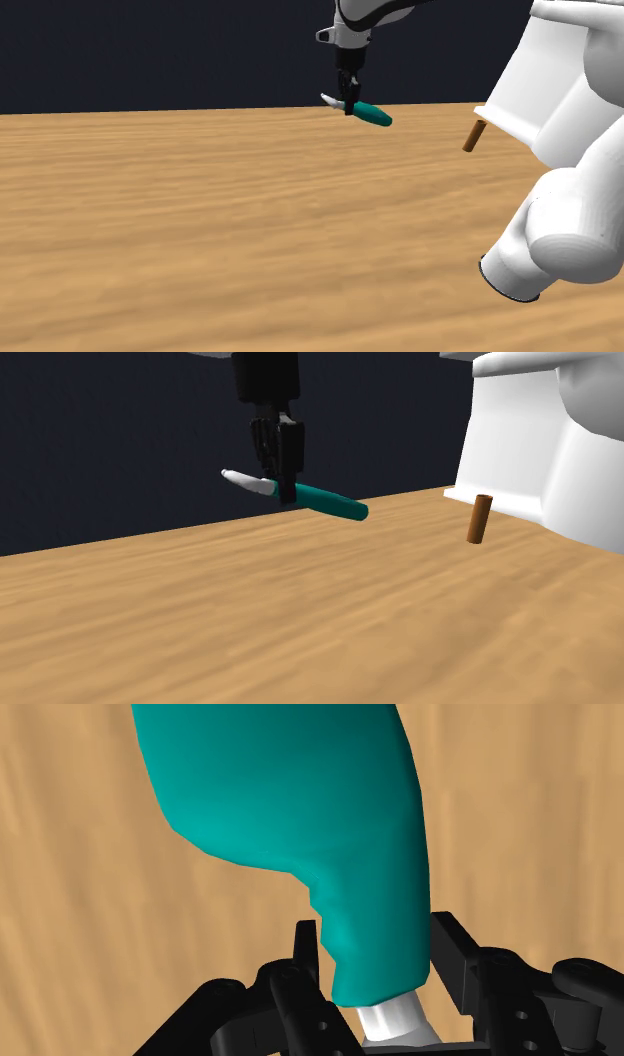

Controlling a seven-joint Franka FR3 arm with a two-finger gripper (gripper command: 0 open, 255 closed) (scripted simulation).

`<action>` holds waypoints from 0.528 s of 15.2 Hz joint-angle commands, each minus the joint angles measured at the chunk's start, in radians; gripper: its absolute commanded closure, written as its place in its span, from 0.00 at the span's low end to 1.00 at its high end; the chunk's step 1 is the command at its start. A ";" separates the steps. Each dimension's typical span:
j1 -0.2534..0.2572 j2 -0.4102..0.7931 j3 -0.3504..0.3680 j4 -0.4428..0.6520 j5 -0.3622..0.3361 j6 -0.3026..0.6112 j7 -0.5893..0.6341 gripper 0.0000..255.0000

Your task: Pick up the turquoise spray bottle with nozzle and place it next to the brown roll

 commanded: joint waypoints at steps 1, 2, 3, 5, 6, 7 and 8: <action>-0.018 -0.019 -0.021 -0.026 -0.006 0.010 -0.039 1.00; -0.029 -0.026 -0.034 -0.034 -0.009 0.013 -0.061 1.00; -0.040 -0.033 -0.047 -0.041 -0.012 0.015 -0.083 1.00; -0.062 -0.043 -0.073 -0.051 -0.019 0.020 -0.129 1.00; -0.073 -0.046 -0.087 -0.055 -0.022 0.023 -0.152 1.00; -0.084 -0.048 -0.100 -0.058 -0.025 0.025 -0.175 1.00; -0.095 -0.050 -0.114 -0.059 -0.028 0.027 -0.199 1.00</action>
